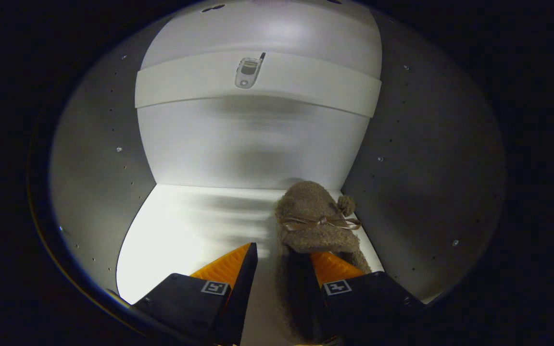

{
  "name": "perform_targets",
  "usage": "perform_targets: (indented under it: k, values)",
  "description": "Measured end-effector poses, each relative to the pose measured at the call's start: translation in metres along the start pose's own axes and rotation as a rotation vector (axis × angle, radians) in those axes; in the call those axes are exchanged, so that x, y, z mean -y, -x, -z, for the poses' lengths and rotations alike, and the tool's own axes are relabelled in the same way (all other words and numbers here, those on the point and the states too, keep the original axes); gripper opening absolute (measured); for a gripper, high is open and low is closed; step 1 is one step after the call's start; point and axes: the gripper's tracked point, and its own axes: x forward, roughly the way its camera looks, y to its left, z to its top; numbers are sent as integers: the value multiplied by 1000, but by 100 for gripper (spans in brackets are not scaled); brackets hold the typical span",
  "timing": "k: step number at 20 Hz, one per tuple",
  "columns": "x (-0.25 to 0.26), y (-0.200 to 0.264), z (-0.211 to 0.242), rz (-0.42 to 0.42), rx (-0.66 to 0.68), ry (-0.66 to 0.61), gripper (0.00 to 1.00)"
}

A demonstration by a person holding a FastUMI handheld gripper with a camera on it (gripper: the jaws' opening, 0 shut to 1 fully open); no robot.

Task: Open the shoe cabinet door, grab the shoes and put them into the shoe cabinet, then close the shoe cabinet door.

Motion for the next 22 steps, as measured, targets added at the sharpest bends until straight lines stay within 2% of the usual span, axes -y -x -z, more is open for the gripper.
perform_targets:
  k: [1,2,4,6,10,18,22]
  values:
    - [-1,6,0,-1,6,4,59]
    - [0,16,-1,4,20,7,69]
    - [2,35,-12,12,60,-3,73]
    - [4,59,-25,8,117,-25,82]
    - [8,126,-40,3,203,-69,82]
    - [27,285,-17,8,374,-129,99]
    - [48,368,-1,31,471,-155,98]
